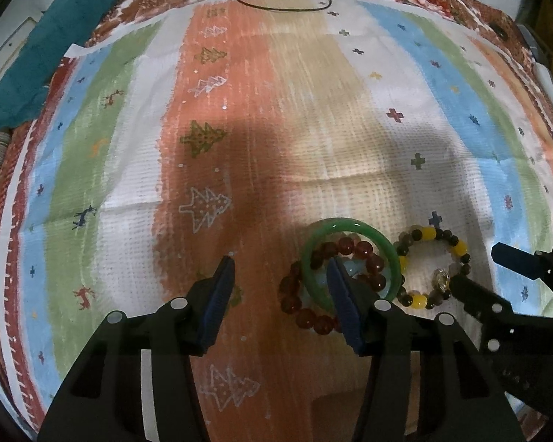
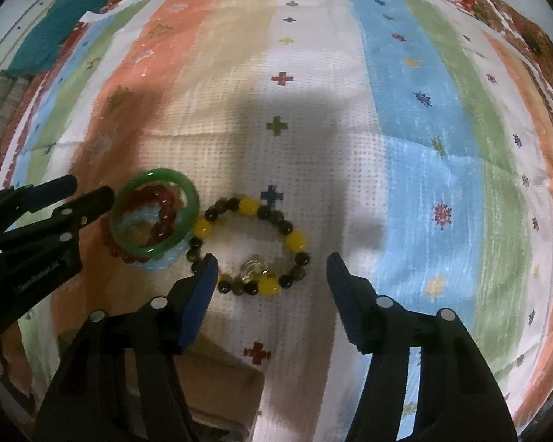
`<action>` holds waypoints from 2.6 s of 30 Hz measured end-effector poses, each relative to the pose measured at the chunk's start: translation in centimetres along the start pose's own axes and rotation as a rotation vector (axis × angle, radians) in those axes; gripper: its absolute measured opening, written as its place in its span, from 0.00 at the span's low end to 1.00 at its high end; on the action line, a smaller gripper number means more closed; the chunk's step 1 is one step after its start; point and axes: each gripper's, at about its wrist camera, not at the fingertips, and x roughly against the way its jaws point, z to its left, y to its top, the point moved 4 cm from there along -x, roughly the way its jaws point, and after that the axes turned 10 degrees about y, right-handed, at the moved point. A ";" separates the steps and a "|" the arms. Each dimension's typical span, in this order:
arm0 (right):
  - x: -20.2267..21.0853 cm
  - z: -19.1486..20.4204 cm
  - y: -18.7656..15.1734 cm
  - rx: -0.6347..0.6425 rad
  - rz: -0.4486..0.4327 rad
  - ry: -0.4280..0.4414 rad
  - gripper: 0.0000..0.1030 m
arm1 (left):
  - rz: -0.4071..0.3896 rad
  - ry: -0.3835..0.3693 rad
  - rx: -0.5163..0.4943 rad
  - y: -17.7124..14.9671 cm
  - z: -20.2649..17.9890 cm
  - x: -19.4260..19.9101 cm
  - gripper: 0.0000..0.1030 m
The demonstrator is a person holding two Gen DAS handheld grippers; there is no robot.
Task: Organize jewelry
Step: 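Grasp the green jade bangle with the left tool while the right grasps the yellow-black bracelet, then lift both held bracelets and carry them over the silver tin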
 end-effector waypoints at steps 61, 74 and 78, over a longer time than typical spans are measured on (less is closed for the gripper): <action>7.9 3.1 0.7 0.125 -0.253 0.009 0.12 | -0.174 -0.049 0.059 -0.9 2.0 8.6 0.08; 10.0 4.0 -0.8 0.148 -0.294 0.007 0.12 | -0.215 -0.071 0.058 -2.9 1.5 11.1 0.08; 10.6 4.3 -1.6 0.164 -0.304 0.006 0.12 | -0.223 -0.079 0.055 -3.5 1.4 11.7 0.08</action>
